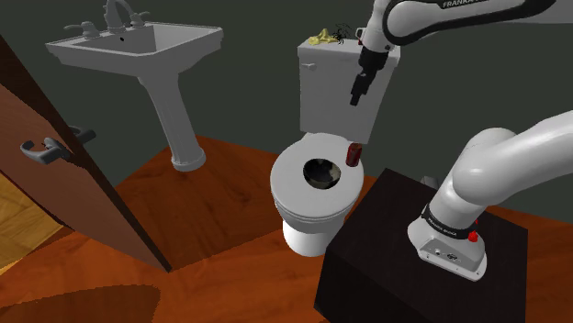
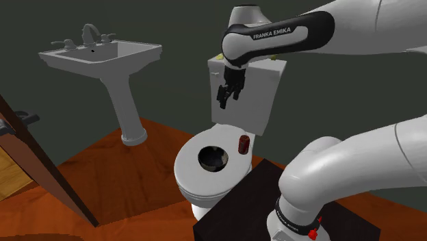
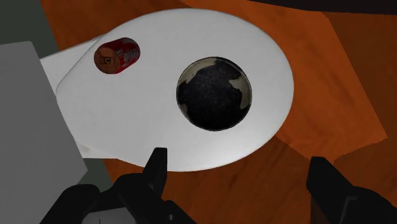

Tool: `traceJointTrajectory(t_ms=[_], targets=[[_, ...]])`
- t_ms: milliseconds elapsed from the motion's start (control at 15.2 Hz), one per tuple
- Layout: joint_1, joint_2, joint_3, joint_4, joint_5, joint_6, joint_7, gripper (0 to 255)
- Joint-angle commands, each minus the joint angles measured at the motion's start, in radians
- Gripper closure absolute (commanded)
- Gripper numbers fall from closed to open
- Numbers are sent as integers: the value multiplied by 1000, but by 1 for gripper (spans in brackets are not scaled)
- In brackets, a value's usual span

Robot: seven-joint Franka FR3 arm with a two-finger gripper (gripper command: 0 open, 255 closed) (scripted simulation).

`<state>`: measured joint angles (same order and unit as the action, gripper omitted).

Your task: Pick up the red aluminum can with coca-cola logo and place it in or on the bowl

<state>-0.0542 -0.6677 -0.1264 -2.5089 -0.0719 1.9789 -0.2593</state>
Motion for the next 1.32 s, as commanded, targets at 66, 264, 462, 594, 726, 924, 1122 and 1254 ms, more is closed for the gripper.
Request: traceJointTrajectory(t_ms=[66, 264, 462, 594, 726, 924, 1122, 1254], targets=[[-14, 62, -40, -31, -16, 83, -38, 0], [-26, 139, -82, -50, -28, 167, -79, 0], [-36, 228, -125, -58, -33, 252, -122, 0], [-40, 293, -154, -57, -30, 308, -153, 0], [-41, 363, -182, -50, -21, 362, -188, 0], [-41, 474, -224, -31, 7, 440, -248, 0], [-41, 594, -258, -1, 60, 511, -321, 0], [-45, 677, -273, 26, 109, 552, -379, 0]])
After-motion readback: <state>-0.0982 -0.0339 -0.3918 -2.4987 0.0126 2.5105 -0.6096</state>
